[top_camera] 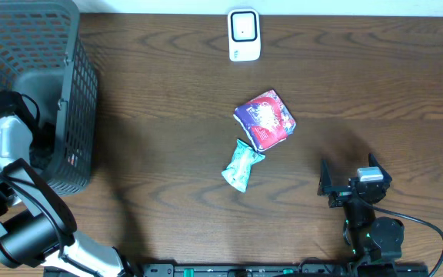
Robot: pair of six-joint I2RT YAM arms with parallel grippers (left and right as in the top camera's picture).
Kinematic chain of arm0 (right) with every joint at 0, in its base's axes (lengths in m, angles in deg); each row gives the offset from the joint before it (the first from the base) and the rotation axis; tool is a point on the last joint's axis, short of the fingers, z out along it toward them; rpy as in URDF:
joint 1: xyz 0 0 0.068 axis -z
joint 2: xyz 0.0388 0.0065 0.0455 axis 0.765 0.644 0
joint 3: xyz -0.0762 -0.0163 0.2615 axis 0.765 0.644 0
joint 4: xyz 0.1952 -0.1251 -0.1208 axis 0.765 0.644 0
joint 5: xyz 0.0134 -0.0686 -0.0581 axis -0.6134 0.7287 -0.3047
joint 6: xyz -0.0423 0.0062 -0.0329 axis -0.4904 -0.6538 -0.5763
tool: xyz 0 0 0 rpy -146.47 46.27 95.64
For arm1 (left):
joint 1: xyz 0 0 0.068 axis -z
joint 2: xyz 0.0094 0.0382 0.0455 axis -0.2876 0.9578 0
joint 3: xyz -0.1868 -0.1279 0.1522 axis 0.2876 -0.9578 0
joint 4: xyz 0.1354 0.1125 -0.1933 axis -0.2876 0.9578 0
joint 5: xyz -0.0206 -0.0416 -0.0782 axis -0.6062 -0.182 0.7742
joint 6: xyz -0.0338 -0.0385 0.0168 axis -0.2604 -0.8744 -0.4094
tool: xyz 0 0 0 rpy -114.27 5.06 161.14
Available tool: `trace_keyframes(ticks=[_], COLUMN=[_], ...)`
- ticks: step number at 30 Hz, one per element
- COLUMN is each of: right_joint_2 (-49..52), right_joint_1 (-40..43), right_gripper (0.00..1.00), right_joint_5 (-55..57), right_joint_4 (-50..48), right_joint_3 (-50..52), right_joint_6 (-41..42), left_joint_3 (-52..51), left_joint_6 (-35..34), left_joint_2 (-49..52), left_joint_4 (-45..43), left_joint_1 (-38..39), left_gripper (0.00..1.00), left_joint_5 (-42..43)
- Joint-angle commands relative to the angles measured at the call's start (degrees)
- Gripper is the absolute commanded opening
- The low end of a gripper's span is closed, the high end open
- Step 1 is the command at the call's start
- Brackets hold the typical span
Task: Scan the item barcode
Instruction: 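Grasp the small orange snack packet with the left gripper, then carry the orange packet out and release it left of the purple bag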
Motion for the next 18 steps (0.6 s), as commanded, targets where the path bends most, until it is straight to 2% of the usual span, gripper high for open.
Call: trace_keyframes(ticks=[1, 4, 7, 11, 14, 18], right_joint_2=[-0.02, -0.02, -0.02, -0.02, -0.02, -0.02], right_joint_1=[0.35, 0.35, 0.35, 0.35, 0.35, 0.35], right_gripper=[0.99, 0.99, 0.99, 0.99, 0.99, 0.99], right_joint_5=[0.07, 0.07, 0.07, 0.07, 0.07, 0.07], right_joint_4=[0.24, 0.24, 0.24, 0.24, 0.22, 0.24], right_joint_3=[0.09, 0.09, 0.09, 0.09, 0.09, 0.09], right_joint_6=[-0.48, -0.48, -0.48, -0.48, -0.48, -0.48], left_joint_3=[6.91, 11.34, 15.41, 17.33, 17.33, 17.33], left_joint_6=[-0.09, -0.13, -1.95, -2.01, -2.03, -2.45], left_joint_2=[-3.13, -7.3, -13.64, -21.81, -27.67, -32.37], left_joint_4=[0.92, 0.55, -4.15, -11.17, -13.31, -13.66], left_joint_1=[-1.05, -1.2, -0.96, -0.81, -0.28, 5.9], left_gripper=[0.07, 0.07, 0.07, 0.07, 0.08, 0.07], left_joint_5=[6.91, 15.23, 19.47, 19.52, 19.54, 20.31])
